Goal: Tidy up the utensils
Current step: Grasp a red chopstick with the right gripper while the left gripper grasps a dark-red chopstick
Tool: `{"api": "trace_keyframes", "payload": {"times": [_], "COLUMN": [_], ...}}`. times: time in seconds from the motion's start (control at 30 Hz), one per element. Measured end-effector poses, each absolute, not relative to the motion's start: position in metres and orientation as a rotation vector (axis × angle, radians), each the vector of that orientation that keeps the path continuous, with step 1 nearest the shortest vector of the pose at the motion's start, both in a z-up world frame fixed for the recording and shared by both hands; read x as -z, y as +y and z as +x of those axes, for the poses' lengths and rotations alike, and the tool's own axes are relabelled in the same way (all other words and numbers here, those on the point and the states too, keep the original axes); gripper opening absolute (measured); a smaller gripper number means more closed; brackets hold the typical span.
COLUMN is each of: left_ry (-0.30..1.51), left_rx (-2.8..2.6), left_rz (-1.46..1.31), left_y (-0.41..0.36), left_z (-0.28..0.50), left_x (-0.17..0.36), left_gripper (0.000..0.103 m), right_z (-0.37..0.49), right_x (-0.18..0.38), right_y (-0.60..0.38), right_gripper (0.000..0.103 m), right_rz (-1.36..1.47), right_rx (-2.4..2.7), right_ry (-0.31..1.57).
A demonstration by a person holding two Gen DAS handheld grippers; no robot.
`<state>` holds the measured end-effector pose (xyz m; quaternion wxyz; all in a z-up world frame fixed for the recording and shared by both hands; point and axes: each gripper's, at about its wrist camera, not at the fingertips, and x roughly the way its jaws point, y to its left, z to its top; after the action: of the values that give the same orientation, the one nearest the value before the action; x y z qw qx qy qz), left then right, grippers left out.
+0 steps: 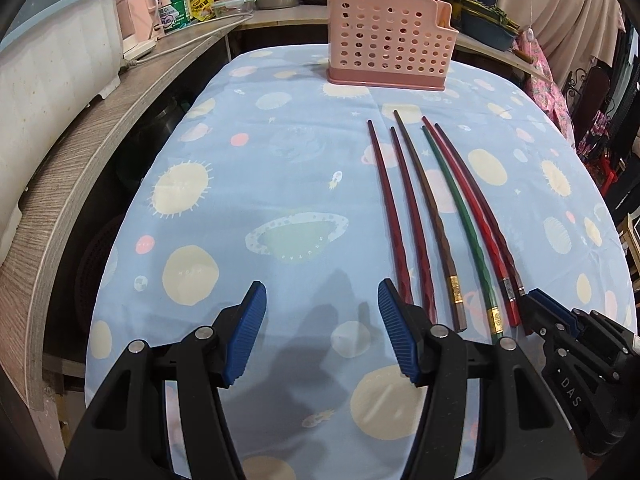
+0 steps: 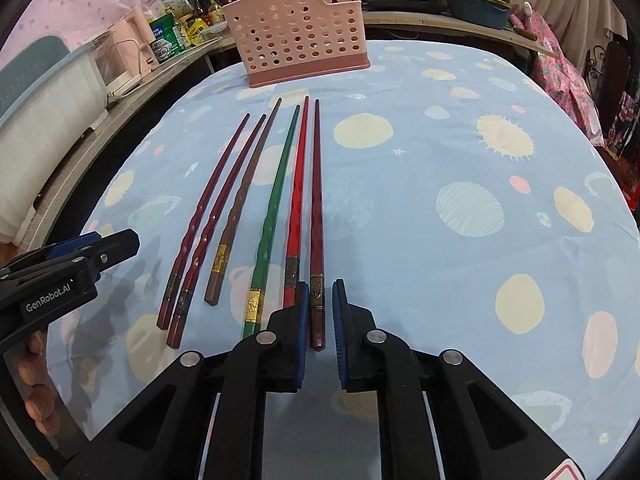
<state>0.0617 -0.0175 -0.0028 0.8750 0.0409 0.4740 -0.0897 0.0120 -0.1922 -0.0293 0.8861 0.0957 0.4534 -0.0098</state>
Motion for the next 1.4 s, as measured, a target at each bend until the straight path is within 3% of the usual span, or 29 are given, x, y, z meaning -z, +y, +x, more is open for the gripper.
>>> {"api": "trace_keyframes", "payload": {"times": [0.13,1.4], "left_ry": [0.994,1.043], "left_rx": [0.194,0.258], "left_rz": [0.087,0.133], "left_y": [-0.019,-0.041], "left_z": [0.061,0.049], "left_x": [0.004,0.031], "left_gripper": [0.055,0.055], "right_z": [0.012,0.007], "right_x": [0.031,0.031], "right_y": [-0.193,-0.199], "right_gripper": [0.007,0.007], "right_rz": [0.199,0.192], "right_rx": [0.023,0.015], "right_ry": [0.942,0.94]}}
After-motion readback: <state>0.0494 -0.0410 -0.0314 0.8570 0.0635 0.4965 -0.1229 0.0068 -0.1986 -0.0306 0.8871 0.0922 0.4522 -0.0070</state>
